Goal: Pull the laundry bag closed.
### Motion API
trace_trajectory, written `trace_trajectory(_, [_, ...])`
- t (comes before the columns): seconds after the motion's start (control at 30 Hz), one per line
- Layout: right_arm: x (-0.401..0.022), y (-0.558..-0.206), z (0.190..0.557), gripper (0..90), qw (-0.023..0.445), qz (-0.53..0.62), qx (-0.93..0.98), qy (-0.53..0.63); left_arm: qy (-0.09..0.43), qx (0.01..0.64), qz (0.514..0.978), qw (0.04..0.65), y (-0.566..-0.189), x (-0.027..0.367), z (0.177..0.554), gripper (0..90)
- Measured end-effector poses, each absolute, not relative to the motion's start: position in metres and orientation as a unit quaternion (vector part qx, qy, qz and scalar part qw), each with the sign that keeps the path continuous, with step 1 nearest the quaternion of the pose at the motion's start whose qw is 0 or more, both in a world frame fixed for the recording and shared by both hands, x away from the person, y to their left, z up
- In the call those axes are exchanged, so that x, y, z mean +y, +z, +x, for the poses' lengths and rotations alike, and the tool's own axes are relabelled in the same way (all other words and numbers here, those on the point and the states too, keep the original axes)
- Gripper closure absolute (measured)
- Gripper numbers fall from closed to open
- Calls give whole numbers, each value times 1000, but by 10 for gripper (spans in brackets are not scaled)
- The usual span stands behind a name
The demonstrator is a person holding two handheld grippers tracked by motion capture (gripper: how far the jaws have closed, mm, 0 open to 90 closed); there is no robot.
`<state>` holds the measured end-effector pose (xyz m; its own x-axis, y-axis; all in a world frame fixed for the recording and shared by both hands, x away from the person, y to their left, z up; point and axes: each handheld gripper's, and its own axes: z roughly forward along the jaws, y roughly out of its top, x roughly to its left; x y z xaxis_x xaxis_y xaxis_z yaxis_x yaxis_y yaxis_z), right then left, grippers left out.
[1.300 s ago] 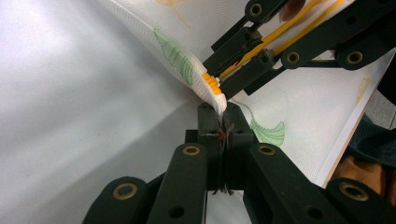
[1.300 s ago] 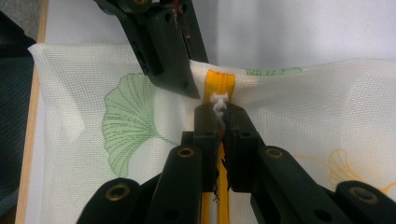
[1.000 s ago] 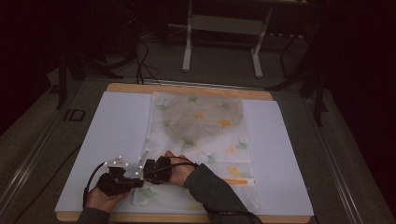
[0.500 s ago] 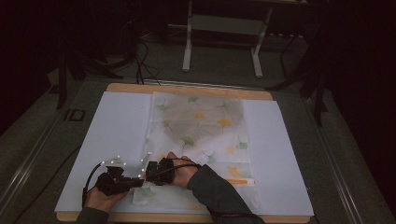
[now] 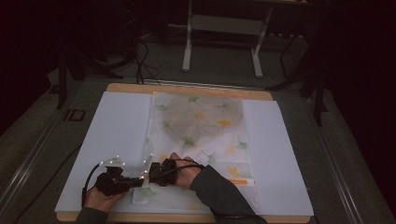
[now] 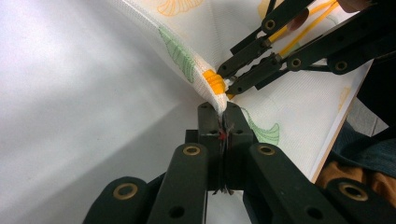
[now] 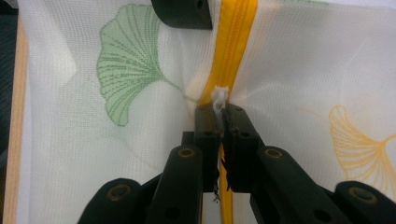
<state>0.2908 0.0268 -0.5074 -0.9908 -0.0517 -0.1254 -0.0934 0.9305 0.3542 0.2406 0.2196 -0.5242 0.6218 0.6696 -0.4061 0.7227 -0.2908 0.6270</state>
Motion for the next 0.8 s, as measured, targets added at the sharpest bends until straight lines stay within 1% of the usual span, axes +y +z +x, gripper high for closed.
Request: trace_trajectory(0.8, [5, -506, 290, 861, 59, -23, 982, 178, -33, 432, 800, 414, -523, 222, 239, 889])
